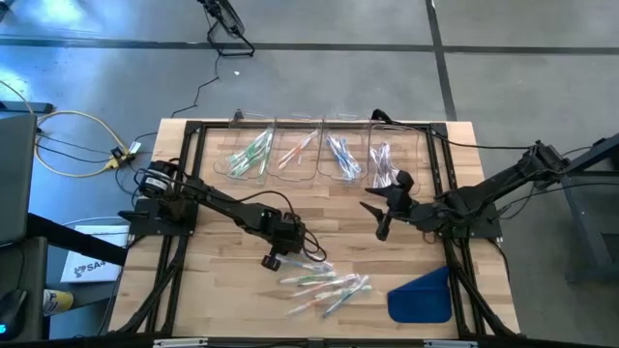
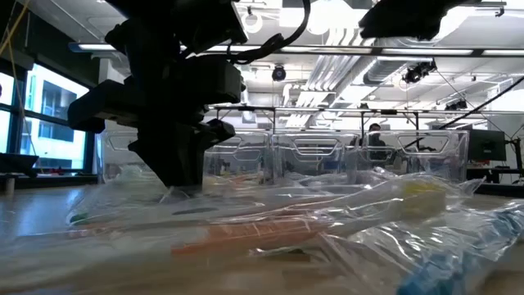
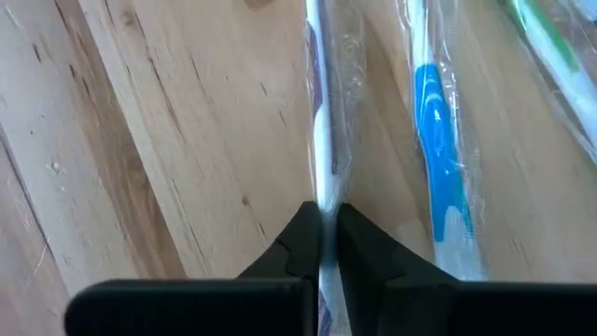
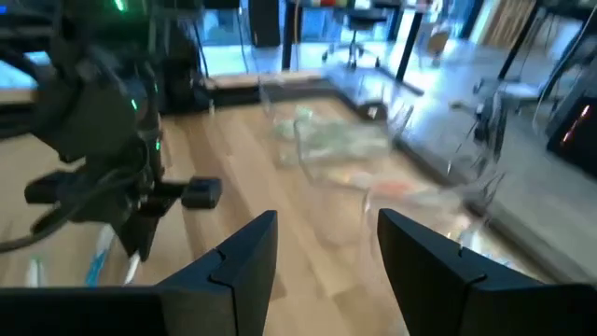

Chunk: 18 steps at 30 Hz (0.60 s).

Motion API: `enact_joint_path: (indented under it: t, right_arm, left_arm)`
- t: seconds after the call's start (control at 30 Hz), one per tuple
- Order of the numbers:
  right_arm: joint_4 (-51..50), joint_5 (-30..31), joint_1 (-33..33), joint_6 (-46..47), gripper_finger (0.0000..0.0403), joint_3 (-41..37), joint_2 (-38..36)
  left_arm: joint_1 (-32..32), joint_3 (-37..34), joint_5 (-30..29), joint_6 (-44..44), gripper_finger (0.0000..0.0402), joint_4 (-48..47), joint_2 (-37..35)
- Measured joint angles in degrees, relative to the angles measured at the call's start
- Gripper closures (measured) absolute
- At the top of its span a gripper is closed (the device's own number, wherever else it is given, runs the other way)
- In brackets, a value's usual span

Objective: Pick & Place Toothbrushes
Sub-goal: Put the violet toothbrush into the right transparent bin

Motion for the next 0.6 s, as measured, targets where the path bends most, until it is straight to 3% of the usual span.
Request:
enact_joint_path:
  t: [0.3,0.47,0.6]
  right_arm:
    - [1.09,1.72,0.43,-6.31,0.0222,0.35,-8.27]
    - [0.63,-0.55,0.39,-6.33,0.0222,0.37,-11.82]
    - [0.24,-3.60,0.39,-6.34,0.0222,0.37,-12.76]
  left_arm:
    - [7.69,-0.18,-2.59,5.91,0.0389,0.13,-8.63]
    - [13.79,-0.06,-2.52,9.66,0.0389,4.40,-14.99]
    - [18.37,-0.03,2.30,10.25,0.0389,10.49,-19.44]
